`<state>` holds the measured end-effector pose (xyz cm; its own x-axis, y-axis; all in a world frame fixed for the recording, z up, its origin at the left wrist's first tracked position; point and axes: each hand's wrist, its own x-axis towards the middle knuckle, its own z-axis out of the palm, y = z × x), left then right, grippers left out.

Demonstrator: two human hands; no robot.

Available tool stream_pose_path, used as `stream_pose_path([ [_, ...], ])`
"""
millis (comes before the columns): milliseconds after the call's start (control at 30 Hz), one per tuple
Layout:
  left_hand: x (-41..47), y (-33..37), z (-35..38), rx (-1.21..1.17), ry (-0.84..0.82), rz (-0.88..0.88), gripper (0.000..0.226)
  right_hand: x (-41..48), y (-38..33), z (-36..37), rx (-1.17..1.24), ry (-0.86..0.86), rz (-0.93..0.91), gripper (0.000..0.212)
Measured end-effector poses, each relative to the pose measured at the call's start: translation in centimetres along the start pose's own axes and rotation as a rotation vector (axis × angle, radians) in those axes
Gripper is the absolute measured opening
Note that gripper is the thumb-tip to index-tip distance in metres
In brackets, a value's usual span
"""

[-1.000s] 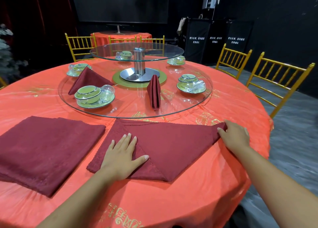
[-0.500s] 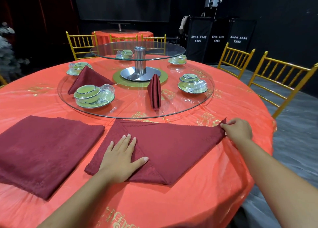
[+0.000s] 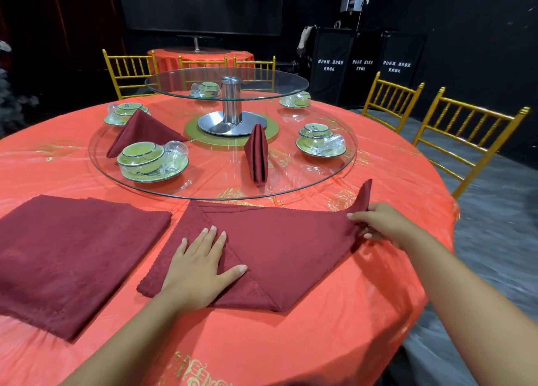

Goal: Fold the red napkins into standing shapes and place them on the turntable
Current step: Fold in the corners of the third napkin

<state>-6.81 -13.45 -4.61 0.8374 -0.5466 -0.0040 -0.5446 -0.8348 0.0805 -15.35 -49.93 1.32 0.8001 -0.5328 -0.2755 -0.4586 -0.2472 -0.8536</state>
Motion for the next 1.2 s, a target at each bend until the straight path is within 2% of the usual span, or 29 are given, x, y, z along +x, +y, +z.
stream_pose_path([
  [100,0.0,0.1,0.0,-0.011,0.003,-0.004,0.109,-0.7,-1.1,1.6,0.051,-0.132,-0.067,0.012],
  [233,0.1,0.0,0.1,-0.018,-0.004,-0.007,0.107,-1.1,-3.8,5.7,0.072,-0.121,-0.252,0.015],
  [367,0.1,0.0,0.2,-0.026,-0.004,-0.007,0.103,-1.4,-6.2,11.1,0.04,-0.174,-0.338,0.018],
  [467,0.2,-0.1,0.3,-0.024,-0.004,-0.005,0.101,-1.3,-7.0,15.0,-0.084,-0.151,-0.396,0.019],
  [567,0.2,-0.1,0.4,-0.02,-0.003,-0.002,0.1,-1.2,-7.1,18.1,-0.303,-0.046,-0.483,0.023],
  [733,0.1,-0.1,0.4,-0.033,0.016,-0.003,0.1,-1.5,-6.6,21.0,-0.392,-0.025,-0.617,0.015],
  [800,0.0,-0.1,0.3,-0.052,0.035,0.012,0.09,-1.5,-6.8,21.2,-0.37,-0.058,-0.617,0.011],
  [967,-0.1,0.0,0.2,-0.053,0.034,0.034,0.077,-1.7,-7.9,20.9,-0.147,-0.174,-0.518,0.023],
  [1033,-0.1,-0.1,0.3,-0.049,0.036,0.041,0.076,-1.9,-8.3,20.9,-0.108,-0.277,-0.481,0.014],
  [1100,-0.1,-0.1,0.4,-0.037,0.031,0.044,0.076,-2.3,-8.3,20.8,-0.061,-0.388,-0.442,0.027],
  [1167,0.0,-0.1,0.4,-0.016,0.014,0.044,0.078,-2.6,-7.8,20.2,-0.017,-0.374,-0.452,0.029],
  [1200,0.0,-0.1,0.4,-0.011,0.005,0.043,0.079,-2.7,-7.6,19.7,-0.031,-0.306,-0.495,0.025],
])
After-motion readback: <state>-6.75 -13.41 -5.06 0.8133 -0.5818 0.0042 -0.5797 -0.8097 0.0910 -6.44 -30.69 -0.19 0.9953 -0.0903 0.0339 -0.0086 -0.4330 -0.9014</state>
